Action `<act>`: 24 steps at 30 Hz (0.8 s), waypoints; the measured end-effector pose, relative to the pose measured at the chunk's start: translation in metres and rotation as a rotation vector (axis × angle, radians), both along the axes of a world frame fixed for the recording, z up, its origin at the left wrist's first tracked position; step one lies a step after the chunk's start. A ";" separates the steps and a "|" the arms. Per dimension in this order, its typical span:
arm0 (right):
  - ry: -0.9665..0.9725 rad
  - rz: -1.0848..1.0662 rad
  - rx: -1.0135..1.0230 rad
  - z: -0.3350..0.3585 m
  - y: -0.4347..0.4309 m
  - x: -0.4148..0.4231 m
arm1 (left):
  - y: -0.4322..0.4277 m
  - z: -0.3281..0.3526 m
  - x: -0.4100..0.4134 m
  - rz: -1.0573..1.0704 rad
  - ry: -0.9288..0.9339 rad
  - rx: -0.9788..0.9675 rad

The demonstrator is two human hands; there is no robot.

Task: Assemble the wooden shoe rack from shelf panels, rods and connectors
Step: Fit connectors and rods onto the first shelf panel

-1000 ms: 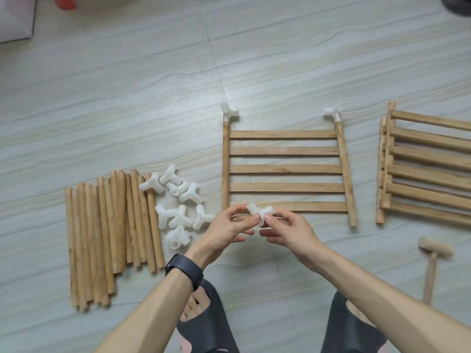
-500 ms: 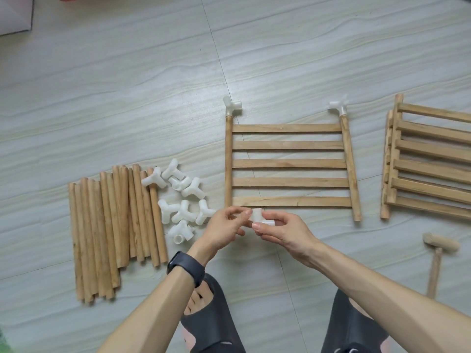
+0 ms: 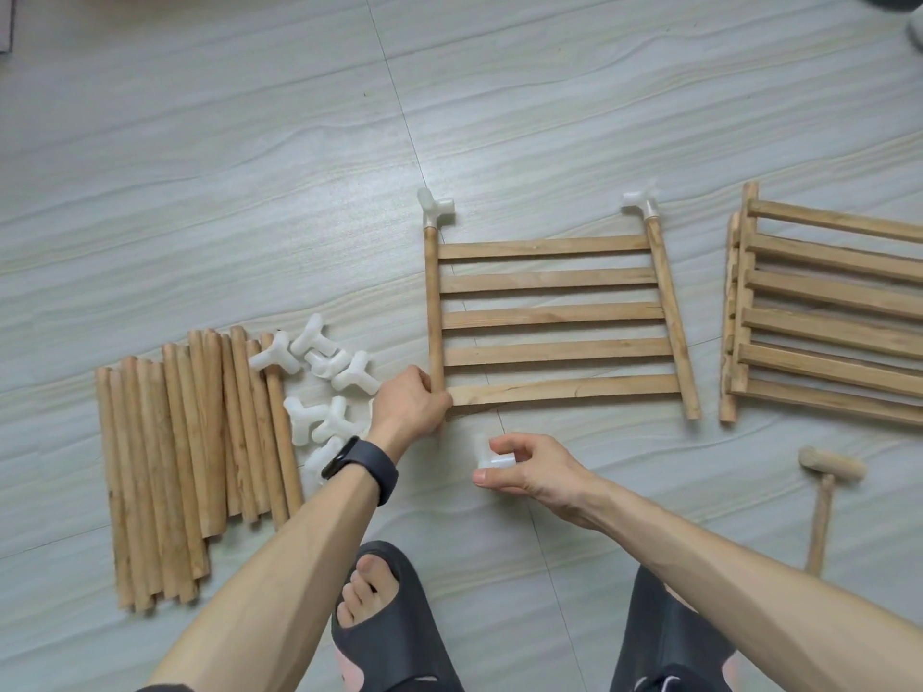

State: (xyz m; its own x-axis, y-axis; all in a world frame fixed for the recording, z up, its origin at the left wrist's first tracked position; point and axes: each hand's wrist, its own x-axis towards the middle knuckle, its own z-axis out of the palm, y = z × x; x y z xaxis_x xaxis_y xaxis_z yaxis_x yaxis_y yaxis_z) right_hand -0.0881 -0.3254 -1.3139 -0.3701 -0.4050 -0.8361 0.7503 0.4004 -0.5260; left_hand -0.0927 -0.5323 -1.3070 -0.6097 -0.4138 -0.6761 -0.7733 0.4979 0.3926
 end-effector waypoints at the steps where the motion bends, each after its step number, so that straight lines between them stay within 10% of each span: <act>1: -0.003 0.001 0.000 0.000 0.000 0.001 | 0.002 0.000 0.000 0.068 0.014 0.080; 6: -0.024 -0.022 -0.005 -0.001 -0.005 0.006 | 0.009 0.003 0.009 0.332 0.064 0.545; 24: -0.002 -0.146 -0.120 0.009 -0.026 0.019 | 0.003 -0.004 0.023 0.395 0.110 0.725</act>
